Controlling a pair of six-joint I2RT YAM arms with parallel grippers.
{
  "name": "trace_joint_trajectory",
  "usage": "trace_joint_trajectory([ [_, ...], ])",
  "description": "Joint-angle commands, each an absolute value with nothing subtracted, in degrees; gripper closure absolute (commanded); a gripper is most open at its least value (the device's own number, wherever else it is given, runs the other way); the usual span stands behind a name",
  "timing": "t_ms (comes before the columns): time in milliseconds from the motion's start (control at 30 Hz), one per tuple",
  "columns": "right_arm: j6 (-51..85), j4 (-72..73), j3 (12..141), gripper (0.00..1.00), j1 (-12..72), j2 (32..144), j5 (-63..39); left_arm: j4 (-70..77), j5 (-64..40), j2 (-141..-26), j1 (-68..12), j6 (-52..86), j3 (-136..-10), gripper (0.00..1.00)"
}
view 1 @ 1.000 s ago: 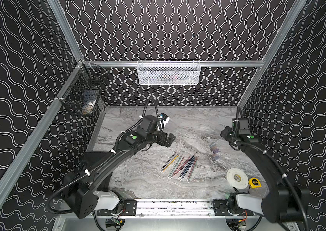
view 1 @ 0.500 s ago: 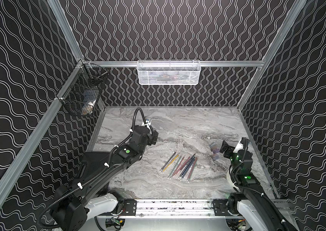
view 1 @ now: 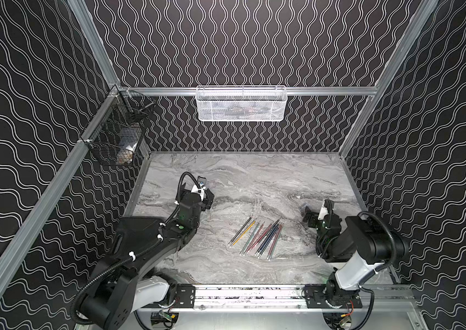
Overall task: Remove the protective cover of the pencils
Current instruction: Reset both arms
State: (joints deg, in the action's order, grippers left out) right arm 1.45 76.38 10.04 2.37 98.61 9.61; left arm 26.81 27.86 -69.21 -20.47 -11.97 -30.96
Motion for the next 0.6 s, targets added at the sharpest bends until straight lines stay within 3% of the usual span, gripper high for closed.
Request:
trace_joint_trajectory([
  [0, 0.4, 74.7, 13.7, 0.01, 2.4, 96.3, 8.3, 29.6, 25.7, -70.7, -19.0, -10.1, -31.8, 0.01],
  [100, 6.4, 53.8, 23.4, 0.01, 2.0, 94.8, 17.8, 29.8, 25.6, -72.9, -17.6, -9.2, -31.5, 0.01],
  [200, 7.4, 59.9, 21.5, 0.01, -0.3, 95.8, 17.0, 32.0, 25.5, -76.8, -16.0, -8.1, -30.5, 0.01],
  [567, 6.6, 58.4, 22.2, 0.01, -0.2, 95.6, 16.2, 54.8, 17.4, -89.4, -10.6, -4.4, -21.0, 0.01],
])
